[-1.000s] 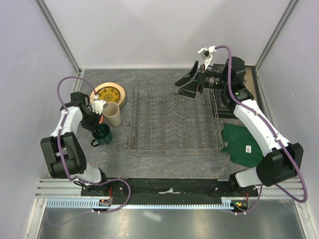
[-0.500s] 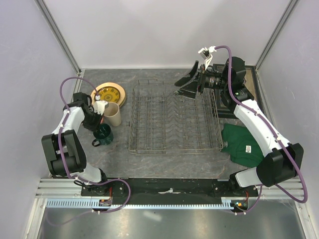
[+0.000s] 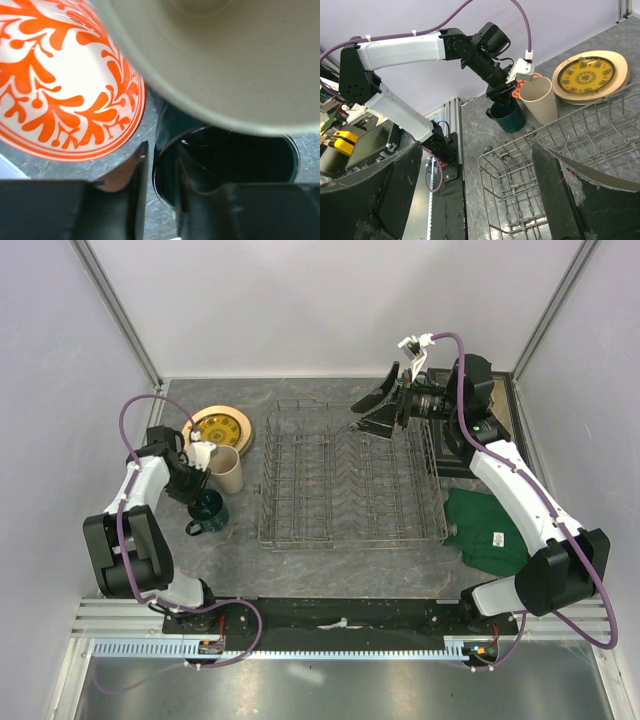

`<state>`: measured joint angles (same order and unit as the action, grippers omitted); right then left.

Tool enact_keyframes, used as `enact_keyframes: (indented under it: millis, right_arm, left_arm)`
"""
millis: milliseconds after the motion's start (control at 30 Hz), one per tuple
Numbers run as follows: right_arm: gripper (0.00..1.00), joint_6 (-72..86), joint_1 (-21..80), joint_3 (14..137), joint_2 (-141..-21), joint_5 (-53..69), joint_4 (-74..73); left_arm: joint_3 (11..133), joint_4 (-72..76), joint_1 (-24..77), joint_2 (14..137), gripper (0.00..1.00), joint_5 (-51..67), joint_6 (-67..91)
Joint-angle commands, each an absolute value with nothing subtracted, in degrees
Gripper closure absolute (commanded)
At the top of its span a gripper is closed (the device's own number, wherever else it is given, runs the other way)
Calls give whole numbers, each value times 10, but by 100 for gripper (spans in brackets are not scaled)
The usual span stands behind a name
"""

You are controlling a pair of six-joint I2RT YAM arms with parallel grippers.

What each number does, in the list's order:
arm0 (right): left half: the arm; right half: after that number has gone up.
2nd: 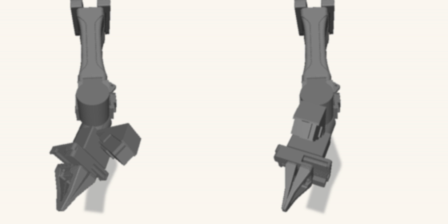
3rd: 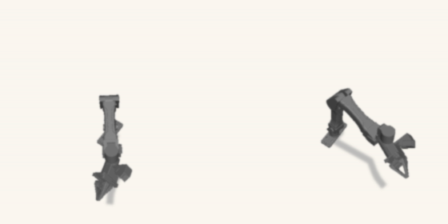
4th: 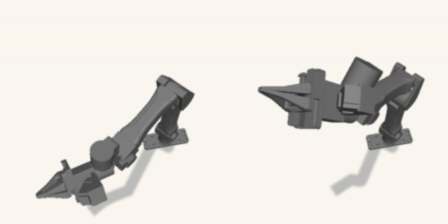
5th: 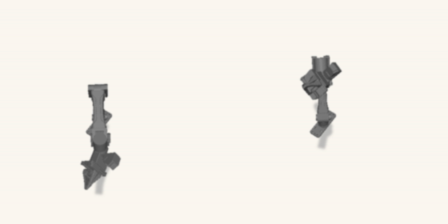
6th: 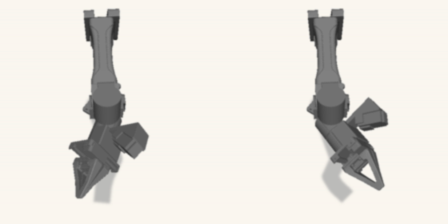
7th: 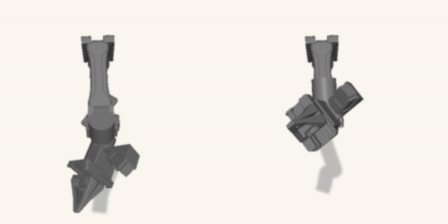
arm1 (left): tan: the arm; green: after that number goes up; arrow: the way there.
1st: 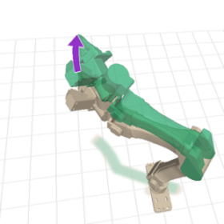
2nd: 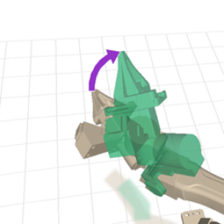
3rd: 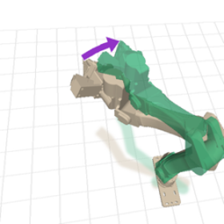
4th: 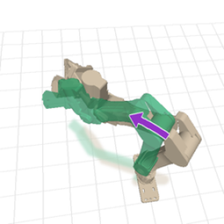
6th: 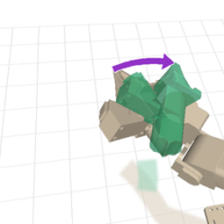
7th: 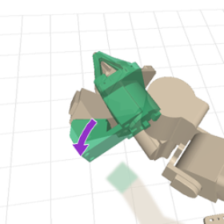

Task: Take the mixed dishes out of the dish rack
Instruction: Place the cup at the center of the board.

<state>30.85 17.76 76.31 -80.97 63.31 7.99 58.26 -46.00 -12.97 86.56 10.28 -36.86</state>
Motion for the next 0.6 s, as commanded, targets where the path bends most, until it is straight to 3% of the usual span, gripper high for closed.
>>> enact_keyframes:
  millis: [0,400,567]
  right_arm:
    - [2,284,177,766,-795,629,80]
    - [2,265,175,770,-794,624,62]
    - [2,163,171,805,-793,547,-69]
  left_arm:
    - [586,-451,-126,822,60,110,-358]
    - [656,-519,-125,748,40,141,-348]
    - [700,-533,-126,699,31,164,-329]
